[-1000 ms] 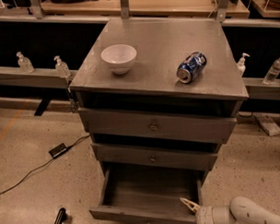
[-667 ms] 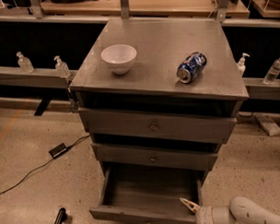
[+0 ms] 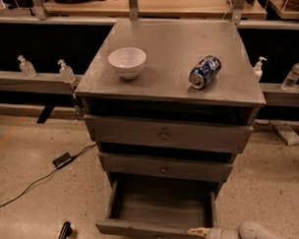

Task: Close bottom drawer

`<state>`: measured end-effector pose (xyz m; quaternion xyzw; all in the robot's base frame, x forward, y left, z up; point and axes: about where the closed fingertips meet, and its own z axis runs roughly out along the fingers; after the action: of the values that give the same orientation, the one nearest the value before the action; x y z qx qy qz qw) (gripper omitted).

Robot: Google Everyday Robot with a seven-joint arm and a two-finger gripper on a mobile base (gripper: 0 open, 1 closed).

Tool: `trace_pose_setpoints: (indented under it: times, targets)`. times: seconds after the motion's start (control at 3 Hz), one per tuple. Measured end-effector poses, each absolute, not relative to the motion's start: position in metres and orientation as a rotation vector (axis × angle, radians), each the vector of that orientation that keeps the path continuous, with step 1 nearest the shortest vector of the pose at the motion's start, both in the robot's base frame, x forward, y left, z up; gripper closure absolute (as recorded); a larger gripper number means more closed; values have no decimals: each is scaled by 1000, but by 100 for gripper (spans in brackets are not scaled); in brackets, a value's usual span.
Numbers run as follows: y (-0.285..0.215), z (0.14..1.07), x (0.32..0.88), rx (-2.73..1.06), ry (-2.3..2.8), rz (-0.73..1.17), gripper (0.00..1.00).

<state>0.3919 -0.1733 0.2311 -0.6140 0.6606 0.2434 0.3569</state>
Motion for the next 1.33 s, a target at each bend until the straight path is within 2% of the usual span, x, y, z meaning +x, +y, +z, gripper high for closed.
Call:
trace_pose_setpoints:
  times: [0.67,1.0,1.33]
  targets:
    - [-176,173,398,-1622,1695,584,90]
    - [-175,160,404,-1600,1695,550,100]
    - [-175,159,405,-1592,1696,545,100]
